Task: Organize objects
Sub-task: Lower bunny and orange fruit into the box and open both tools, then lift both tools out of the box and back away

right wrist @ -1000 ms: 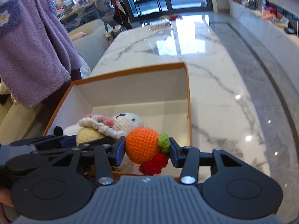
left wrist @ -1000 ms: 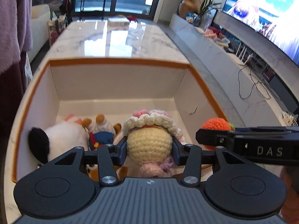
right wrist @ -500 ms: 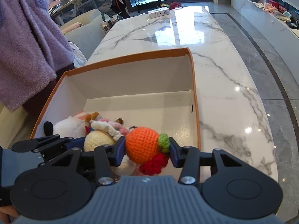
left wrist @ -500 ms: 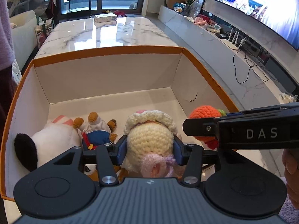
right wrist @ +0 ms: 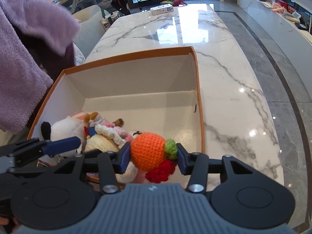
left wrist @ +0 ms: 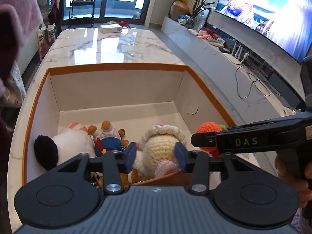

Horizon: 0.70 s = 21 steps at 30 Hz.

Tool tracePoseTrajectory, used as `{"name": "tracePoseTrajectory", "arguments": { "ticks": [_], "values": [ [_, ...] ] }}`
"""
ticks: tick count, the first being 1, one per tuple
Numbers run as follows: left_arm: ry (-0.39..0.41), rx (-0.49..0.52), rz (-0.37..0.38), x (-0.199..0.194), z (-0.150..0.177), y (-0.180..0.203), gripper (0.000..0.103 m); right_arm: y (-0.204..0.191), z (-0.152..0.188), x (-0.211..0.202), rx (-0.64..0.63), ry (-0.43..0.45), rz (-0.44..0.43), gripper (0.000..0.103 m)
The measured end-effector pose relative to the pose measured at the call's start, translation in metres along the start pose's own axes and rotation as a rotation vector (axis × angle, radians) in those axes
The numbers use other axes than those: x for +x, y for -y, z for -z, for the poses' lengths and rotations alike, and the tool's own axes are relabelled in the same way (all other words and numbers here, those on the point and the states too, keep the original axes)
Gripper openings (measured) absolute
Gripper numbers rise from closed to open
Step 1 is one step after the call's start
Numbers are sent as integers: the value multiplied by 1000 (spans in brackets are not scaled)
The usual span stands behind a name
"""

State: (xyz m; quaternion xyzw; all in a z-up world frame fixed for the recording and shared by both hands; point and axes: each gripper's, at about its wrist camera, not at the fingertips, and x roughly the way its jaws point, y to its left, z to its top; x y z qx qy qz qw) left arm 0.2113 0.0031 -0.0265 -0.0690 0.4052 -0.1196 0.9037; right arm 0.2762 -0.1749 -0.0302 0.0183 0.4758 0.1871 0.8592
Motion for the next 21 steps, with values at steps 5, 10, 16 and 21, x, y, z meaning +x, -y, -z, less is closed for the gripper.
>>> {"name": "tracePoseTrajectory", "arguments": {
  "ticks": [5,10,16,21],
  "values": [
    [-36,-15,46,10,1,-5,34,-1,1,0,11,-11,-1,51],
    [-58,-41,42,21,0,-7,30,2,2,-2,24,-9,-8,54],
    [-77,-83,11,27,1,-11,30,4,1,-3,51,-15,-30,56],
    [-21,-146,-11,11,0,-26,30,0,-7,1,51,0,-54,49]
  ]
}}
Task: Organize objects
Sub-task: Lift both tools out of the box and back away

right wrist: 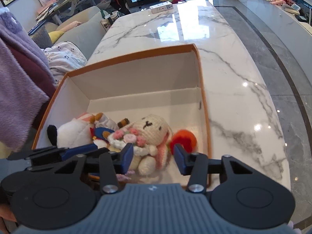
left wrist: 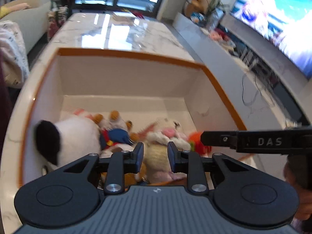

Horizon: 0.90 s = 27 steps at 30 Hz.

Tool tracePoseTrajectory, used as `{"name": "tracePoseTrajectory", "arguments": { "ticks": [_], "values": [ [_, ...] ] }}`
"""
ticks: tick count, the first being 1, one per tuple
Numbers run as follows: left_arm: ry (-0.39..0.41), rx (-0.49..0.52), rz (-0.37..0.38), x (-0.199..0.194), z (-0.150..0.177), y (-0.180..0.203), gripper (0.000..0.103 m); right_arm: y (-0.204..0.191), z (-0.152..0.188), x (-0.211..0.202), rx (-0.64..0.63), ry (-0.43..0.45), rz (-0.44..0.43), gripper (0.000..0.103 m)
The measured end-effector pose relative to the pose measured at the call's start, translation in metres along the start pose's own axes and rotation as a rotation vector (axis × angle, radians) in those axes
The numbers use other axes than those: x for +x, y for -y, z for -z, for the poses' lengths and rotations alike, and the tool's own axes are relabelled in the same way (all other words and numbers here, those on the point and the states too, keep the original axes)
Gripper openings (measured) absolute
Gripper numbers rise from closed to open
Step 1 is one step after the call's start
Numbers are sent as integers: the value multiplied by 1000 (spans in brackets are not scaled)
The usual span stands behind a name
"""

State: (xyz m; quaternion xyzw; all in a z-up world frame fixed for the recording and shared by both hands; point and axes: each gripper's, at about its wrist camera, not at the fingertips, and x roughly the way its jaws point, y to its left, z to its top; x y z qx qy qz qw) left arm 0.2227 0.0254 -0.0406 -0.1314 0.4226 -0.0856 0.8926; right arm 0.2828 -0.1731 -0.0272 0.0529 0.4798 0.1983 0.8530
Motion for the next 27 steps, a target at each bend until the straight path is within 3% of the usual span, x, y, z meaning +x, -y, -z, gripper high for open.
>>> {"name": "tracePoseTrajectory", "arguments": {
  "ticks": [4,8,13,15,20,23,27],
  "values": [
    [38,-17,-69,-10,-11,-13,30,-7,-10,12,17,7,-32,52],
    [30,-39,-95,-7,-14,-22,30,-16,-17,34,39,-18,-42,67],
    [14,-60,-96,-1,-14,-30,30,-22,-13,61,47,-80,-50,65],
    [8,-66,-90,-1,-11,-33,30,-21,-9,68,43,-88,-60,58],
    [-2,-97,-75,0,-10,-40,30,-35,-4,65,-77,-102,-97,54],
    [-4,-95,-73,0,-10,-39,30,-40,-2,66,-126,-113,-106,54],
    [2,-82,-85,-6,-9,-32,30,-37,1,69,-98,-107,-89,56]
  ]
}}
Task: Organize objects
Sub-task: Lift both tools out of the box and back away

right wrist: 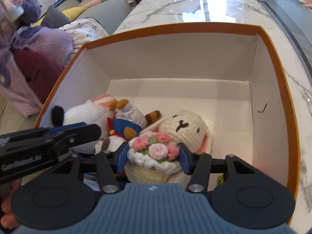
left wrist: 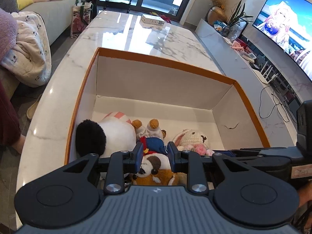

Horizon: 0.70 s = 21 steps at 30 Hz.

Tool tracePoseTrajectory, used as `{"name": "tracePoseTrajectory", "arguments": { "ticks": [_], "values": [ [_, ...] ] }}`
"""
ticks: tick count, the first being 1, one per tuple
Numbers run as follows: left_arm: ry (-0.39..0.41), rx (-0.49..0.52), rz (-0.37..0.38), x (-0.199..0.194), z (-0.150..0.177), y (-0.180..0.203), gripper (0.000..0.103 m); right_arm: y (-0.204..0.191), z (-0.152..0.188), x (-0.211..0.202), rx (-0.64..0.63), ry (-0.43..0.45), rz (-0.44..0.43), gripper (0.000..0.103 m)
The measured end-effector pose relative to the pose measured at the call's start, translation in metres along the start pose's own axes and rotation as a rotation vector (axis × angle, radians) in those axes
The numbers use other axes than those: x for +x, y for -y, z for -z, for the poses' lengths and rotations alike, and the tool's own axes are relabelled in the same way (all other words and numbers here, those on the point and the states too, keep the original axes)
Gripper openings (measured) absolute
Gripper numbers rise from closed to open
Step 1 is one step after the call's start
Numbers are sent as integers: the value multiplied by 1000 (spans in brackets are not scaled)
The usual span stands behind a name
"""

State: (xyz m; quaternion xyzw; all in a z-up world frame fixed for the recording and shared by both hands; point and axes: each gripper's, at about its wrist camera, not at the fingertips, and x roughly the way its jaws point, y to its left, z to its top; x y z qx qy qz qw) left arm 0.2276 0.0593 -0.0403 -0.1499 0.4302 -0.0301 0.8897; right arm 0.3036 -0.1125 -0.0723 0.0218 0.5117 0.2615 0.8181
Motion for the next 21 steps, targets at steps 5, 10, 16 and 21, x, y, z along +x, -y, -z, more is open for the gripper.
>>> {"name": "tracePoseTrajectory", "arguments": {
  "ticks": [5,10,16,21],
  "values": [
    [34,25,14,-22,2,8,30,-8,4,-18,3,57,63,59],
    [58,59,37,-47,8,21,30,-21,13,-58,-16,157,103,61],
    [91,112,51,-80,21,34,30,-31,37,-106,-38,263,154,65],
    [98,144,58,-98,39,40,30,-39,64,-131,-26,310,156,66]
  ]
}}
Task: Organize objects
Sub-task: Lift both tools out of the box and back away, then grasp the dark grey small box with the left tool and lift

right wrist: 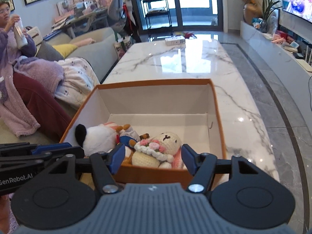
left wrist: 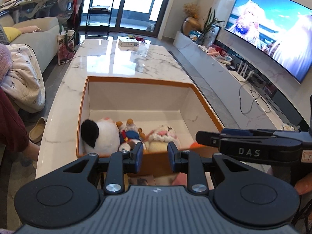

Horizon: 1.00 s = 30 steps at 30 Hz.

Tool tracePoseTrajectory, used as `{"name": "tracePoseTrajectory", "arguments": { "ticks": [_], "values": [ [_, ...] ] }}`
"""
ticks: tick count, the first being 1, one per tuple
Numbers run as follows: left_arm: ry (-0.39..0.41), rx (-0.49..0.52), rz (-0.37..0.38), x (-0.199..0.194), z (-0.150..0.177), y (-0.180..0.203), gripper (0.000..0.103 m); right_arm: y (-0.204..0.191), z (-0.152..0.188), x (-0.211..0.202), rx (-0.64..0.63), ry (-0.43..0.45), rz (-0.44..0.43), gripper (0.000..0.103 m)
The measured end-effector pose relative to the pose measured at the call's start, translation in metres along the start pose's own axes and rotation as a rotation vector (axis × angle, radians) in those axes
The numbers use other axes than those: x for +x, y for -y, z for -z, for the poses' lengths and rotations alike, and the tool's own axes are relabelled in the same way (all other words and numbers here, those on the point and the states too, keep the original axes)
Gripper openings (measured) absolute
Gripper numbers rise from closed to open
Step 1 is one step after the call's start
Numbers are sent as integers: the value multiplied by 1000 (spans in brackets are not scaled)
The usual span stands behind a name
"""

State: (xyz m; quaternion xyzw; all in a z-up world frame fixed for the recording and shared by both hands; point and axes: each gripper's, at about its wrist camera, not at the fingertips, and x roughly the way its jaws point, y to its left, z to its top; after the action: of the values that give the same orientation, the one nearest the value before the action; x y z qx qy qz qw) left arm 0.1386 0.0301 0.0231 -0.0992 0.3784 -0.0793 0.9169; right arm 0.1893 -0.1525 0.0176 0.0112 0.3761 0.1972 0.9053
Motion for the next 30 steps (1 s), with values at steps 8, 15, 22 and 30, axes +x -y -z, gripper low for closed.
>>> {"name": "tracePoseTrajectory", "arguments": {
  "ticks": [8,15,22,30],
  "values": [
    [-91,-9,11,3,34,-4,30,1,42,-25,23,-11,7,67],
    [-142,6,-14,7,69,-8,35,2,88,-17,53,-68,14,59],
    [-106,-63,-78,2,85,-31,55,-11,123,5,54,-144,-15,58],
    [-23,-60,-176,-10,69,-53,57,-33,109,23,26,-151,-89,56]
  ]
}}
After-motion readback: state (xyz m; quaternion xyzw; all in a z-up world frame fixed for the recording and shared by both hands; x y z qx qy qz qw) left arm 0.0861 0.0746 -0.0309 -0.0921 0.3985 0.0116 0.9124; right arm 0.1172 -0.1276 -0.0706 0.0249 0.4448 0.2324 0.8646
